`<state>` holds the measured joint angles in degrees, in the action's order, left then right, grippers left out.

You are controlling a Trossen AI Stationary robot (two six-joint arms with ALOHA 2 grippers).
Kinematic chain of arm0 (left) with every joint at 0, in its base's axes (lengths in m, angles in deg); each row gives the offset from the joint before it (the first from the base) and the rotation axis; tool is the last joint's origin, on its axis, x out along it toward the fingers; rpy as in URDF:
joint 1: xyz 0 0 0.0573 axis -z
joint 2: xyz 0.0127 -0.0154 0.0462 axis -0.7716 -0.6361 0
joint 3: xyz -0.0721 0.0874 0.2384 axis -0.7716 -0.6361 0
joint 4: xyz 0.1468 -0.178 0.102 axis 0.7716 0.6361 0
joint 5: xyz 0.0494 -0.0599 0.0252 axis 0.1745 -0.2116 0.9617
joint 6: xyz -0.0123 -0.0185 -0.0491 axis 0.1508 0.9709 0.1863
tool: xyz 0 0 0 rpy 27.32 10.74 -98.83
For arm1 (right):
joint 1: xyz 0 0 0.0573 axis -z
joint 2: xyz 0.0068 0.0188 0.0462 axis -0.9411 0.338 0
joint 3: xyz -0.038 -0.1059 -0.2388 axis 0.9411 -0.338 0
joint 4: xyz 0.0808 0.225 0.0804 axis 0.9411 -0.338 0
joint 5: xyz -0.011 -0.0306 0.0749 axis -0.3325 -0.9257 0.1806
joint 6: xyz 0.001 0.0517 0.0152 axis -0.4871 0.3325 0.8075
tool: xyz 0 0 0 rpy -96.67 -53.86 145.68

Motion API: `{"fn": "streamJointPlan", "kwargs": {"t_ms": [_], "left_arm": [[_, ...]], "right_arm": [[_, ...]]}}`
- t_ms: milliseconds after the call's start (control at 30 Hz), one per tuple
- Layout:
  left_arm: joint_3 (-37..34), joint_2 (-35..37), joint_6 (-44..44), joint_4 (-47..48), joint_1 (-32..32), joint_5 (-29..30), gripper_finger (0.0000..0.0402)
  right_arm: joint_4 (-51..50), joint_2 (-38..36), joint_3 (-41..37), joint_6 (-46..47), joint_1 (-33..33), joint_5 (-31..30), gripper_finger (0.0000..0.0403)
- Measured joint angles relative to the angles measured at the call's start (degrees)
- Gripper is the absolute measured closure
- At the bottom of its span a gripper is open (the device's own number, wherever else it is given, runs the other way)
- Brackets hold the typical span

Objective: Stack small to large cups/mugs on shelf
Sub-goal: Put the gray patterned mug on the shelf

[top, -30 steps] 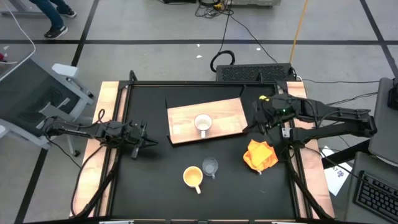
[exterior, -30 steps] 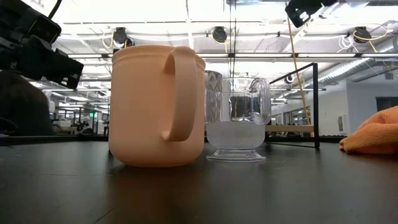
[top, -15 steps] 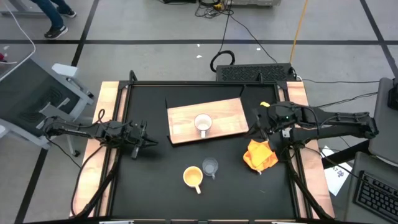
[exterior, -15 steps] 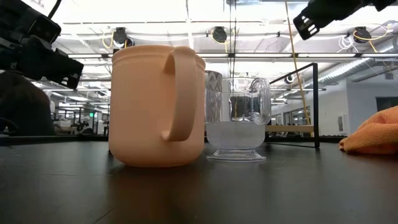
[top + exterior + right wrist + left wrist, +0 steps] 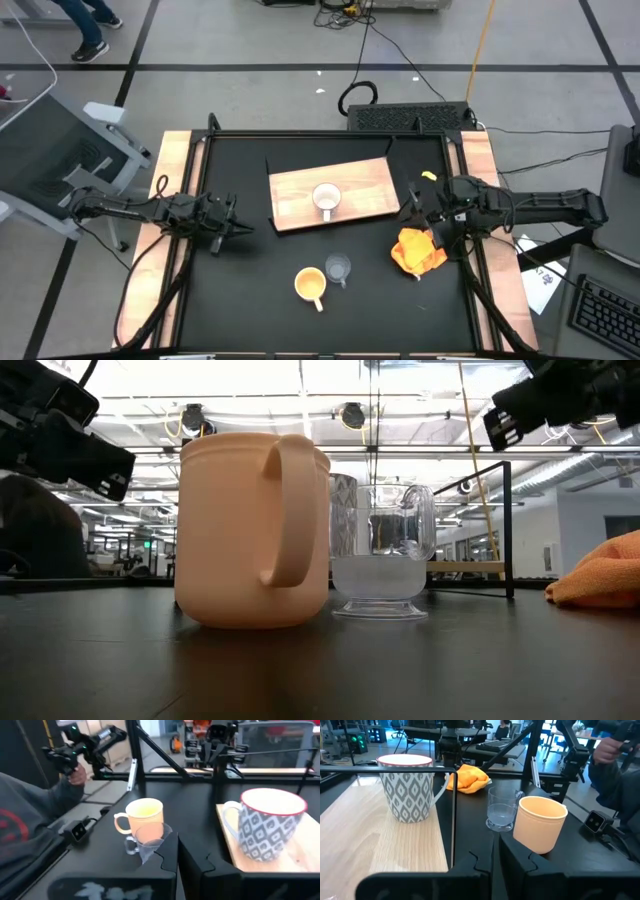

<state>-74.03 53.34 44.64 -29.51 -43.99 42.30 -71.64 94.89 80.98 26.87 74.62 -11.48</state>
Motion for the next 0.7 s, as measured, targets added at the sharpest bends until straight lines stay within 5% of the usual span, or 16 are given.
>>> {"fn": "streamJointPlan", "kwargs": {"t_ms": [233, 700], "left_arm": [[0.0, 0.0, -0.68, -0.09, 0.01, 0.15, 0.0371], [-0.01, -0.01, -0.68, -0.11, 0.01, 0.43, 0.0371]], "right_arm": [[12.94, -0.79, -7.38, 3.35, -0.02, 4.02, 0.0403], [5.88, -8.39, -8.78, -0.79, -0.15, 3.96, 0.0403]]}}
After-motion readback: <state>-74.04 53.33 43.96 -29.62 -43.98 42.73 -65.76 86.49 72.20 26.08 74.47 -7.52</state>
